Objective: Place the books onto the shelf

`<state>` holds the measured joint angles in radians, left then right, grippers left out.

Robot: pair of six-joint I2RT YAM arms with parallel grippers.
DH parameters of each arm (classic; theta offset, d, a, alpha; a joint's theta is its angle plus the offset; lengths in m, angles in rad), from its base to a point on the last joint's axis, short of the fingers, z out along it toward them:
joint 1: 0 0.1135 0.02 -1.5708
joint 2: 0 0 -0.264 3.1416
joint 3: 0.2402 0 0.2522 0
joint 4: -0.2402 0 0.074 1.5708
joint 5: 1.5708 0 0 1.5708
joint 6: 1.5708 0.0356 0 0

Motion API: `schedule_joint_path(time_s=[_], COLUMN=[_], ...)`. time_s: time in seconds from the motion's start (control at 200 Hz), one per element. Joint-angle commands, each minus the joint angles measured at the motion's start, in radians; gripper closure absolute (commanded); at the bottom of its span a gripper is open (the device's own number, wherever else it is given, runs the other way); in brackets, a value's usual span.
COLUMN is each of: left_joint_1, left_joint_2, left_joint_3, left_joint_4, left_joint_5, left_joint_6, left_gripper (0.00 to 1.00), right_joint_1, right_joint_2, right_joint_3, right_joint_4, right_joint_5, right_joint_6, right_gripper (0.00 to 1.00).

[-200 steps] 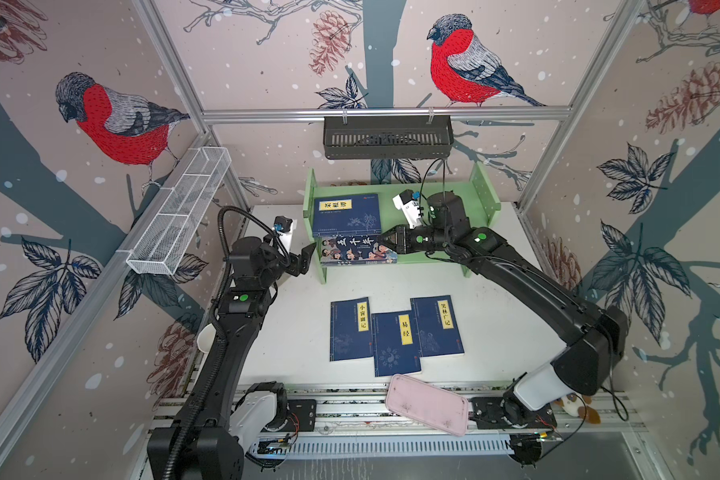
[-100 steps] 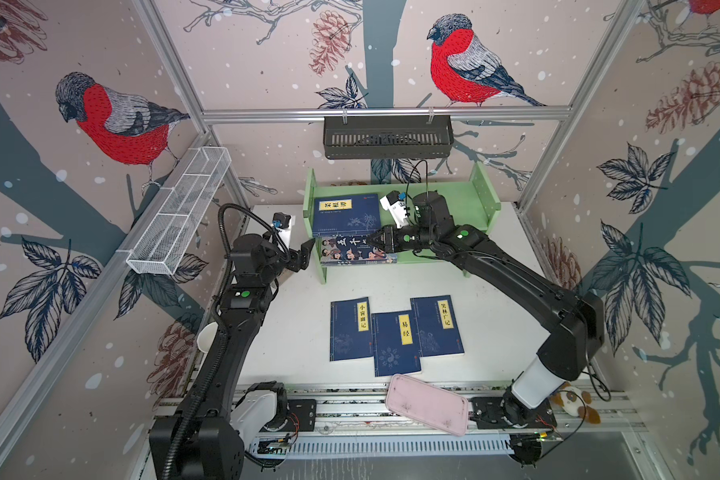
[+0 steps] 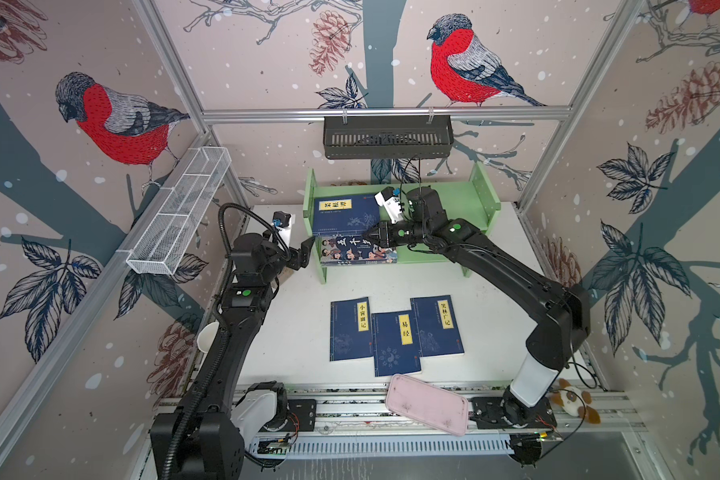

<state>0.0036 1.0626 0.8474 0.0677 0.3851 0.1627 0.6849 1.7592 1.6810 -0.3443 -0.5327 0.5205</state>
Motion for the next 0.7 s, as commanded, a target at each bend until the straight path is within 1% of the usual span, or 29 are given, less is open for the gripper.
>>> schedule_joint_path(time_s=[0.0,0.27,0.41,0.53,0.695], left_joint_1=[0.001,0.002,0.002,0.002,0.002], left_joint_2=[0.004,0.011,0.009,0.007,-0.001], left_joint_3=[0.001,-0.008,-0.008,-0.008,-0.013], left_joint_4=[0.058,0.071,0.076,0.076,0.07], left_joint_5=[-0.005,-0.021,-0.025,-0.048,-0.051], left_joint_6=[0.009,0.008,0.006,0.007,0.012], left_gripper=[0.2,0.2,0.21,0.21,0.22], right_joint_1=[-0.005,-0.012,-0.005,0.002,0.003], right_joint_2=[0.011,0.023,0.019,0.001,-0.045], right_joint_3=[0.014,0.027,0.025,0.009,-0.026], right_joint_4=[-0.007,-0.021,-0.019,-0.021,-0.003], right_joint_5=[-0.014,-0.034,-0.057,-0.064,-0.07], right_joint_6=[-0.016,-0.017,-0.02,-0.025,-0.023], right_gripper=[0.8,0.79,0.76,0.74,0.72])
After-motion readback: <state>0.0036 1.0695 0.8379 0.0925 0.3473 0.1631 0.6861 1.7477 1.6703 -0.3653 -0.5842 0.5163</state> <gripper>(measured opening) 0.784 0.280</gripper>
